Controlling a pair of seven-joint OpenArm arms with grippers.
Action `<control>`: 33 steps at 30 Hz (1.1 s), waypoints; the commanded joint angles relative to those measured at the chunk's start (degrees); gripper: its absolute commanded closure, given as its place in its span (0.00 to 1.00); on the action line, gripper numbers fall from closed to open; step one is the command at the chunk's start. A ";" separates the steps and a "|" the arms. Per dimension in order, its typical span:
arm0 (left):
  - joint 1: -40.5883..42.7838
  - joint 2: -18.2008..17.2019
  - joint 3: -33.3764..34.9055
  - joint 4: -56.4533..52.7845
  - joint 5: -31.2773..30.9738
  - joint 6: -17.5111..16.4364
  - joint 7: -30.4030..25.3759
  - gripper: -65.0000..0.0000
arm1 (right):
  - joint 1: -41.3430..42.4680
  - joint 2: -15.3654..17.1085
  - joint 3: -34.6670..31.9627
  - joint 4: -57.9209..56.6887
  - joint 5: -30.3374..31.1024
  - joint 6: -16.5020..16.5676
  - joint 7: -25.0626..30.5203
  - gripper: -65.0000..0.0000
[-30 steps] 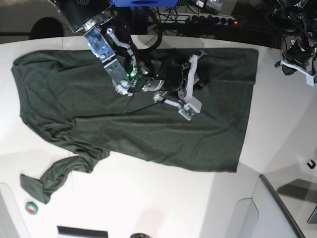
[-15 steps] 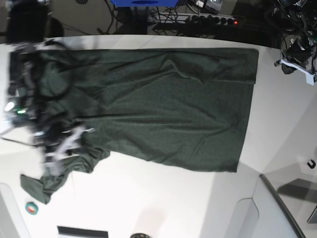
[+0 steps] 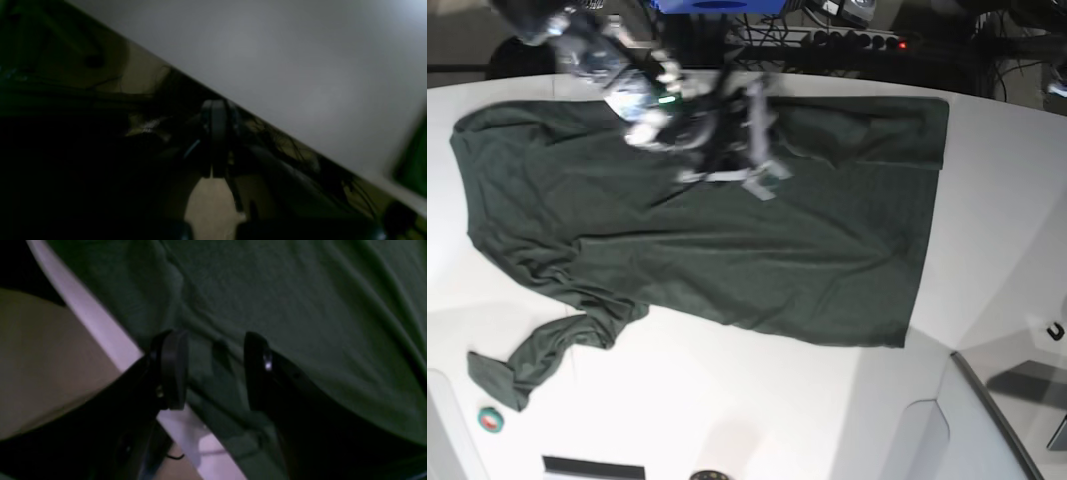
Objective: Layout the t-shirt on the table in an organized manner, then fold the t-shirt properly
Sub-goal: 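Sweep the right gripper across the shirt toward the left gripper, then press and drag the shirt surface with the right gripper to smooth it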
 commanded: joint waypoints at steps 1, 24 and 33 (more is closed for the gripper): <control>1.27 -1.26 -0.83 0.85 -0.74 -0.17 -0.76 1.00 | 1.13 -2.04 -0.72 -0.99 -1.41 -0.76 1.07 0.60; 2.51 3.49 -0.48 1.20 -0.82 -0.17 -0.85 1.00 | 10.71 -12.24 -4.41 -20.33 -2.82 -1.03 4.06 0.61; 2.42 3.49 -0.39 0.94 -0.91 -0.17 -0.85 1.00 | 12.30 -13.03 -4.33 -23.05 -2.82 -1.03 4.15 0.93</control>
